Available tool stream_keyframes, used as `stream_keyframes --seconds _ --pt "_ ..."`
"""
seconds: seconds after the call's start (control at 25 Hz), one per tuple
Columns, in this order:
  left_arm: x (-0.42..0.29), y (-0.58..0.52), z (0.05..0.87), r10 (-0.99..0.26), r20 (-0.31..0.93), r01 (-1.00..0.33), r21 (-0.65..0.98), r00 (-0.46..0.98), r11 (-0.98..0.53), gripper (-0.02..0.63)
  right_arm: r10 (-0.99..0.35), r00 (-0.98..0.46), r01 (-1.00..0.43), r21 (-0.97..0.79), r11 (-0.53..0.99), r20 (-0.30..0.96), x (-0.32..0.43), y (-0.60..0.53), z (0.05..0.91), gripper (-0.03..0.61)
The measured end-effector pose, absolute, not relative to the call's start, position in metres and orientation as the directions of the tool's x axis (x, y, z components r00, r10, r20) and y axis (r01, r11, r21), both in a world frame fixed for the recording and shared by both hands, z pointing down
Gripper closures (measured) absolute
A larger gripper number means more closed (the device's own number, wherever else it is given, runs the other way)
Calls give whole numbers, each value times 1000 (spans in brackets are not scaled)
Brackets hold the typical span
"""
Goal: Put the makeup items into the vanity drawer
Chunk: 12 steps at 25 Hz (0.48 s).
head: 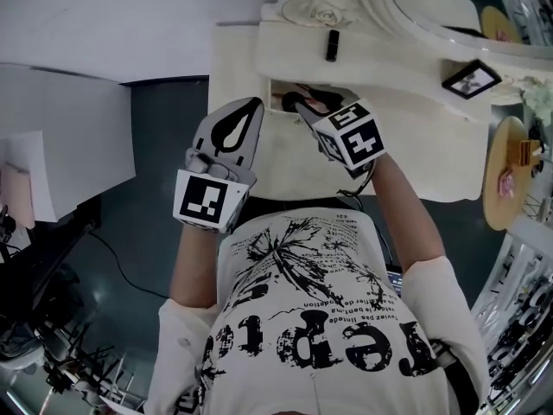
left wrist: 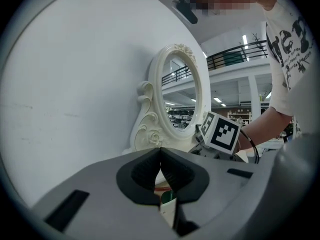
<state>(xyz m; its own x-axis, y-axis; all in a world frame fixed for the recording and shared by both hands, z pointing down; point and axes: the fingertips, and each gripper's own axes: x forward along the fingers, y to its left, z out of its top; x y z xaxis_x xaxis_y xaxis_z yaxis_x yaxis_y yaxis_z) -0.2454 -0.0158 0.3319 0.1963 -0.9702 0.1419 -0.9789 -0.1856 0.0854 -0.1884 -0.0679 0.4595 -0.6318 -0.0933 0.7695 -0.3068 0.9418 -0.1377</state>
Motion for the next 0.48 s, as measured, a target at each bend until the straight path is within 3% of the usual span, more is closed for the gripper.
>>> stream_keyframes --seconds 0.28,0.48 --pt "-229 -5 301 -955 100 -960 17 280 -280 601 -311 -728 -441 -69 895 611 -166 -71 393 561" --pt "-223 3 293 -941 150 -950 -29 303 -311 601 -424 -747 -501 -16 865 512 -144 -64 355 563"
